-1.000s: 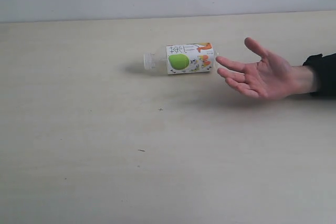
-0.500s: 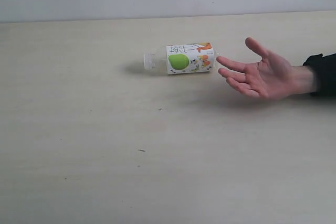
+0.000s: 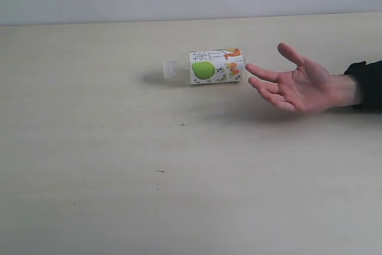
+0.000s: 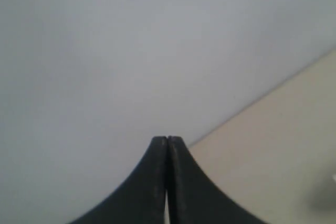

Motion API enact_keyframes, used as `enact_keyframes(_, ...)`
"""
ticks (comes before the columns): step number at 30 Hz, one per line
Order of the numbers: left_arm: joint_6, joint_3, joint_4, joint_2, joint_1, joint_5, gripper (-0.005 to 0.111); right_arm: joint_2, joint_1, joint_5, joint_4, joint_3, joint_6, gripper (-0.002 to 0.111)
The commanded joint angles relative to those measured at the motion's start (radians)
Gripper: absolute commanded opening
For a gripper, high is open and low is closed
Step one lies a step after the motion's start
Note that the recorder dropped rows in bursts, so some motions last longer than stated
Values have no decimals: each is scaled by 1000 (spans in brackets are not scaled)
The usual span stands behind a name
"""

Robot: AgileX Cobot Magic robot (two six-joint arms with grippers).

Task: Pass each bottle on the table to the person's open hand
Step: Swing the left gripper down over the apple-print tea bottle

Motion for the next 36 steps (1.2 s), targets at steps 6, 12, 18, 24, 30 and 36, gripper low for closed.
enact_keyframes(6,1068,-204,-1260,250,268,-11,0,-3,-4,-2,2,4,1,0)
enact_keyframes(12,1395,-341,-1576,372,332,374,0,-3,-4,-2,2,4,1,0)
enact_keyframes(18,1427,-374,-1573,393,309,292,0,-3,-4,-2,2,4,1,0)
enact_keyframes(24,1517,-437,-1592,420,251,231,0,-3,-4,-2,2,4,1,0)
enact_keyframes(30,1524,-487,-1552,500,171,124,0,-3,-4,-2,2,4,1,0)
enact_keyframes(36,1410,-590,-1431,573,95,109,0,-3,-4,-2,2,4,1,0)
